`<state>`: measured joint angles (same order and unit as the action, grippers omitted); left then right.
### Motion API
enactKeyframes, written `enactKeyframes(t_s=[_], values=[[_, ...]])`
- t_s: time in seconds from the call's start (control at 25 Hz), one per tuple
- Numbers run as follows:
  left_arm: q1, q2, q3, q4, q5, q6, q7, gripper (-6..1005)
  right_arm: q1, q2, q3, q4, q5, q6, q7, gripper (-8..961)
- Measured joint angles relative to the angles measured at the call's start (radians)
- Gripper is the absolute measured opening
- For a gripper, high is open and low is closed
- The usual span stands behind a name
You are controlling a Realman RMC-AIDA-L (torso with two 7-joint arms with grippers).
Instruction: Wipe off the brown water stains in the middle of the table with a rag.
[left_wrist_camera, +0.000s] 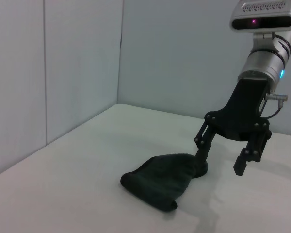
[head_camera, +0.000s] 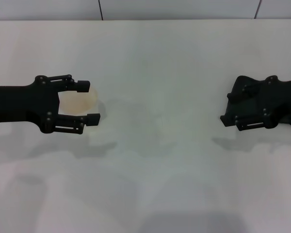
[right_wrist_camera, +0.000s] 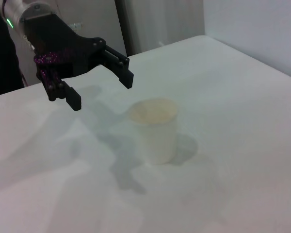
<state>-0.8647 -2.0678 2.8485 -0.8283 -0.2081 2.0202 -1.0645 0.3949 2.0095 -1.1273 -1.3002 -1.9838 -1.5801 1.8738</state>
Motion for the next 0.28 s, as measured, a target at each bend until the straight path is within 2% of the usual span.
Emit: enactKeyframes(t_s=[0.28], values=[[0.003,0.000,0.000,0.000,-0.004,0.000,0.000,885,0.003,0.000,0.003,0.000,0.007,0.000,0.000,631]])
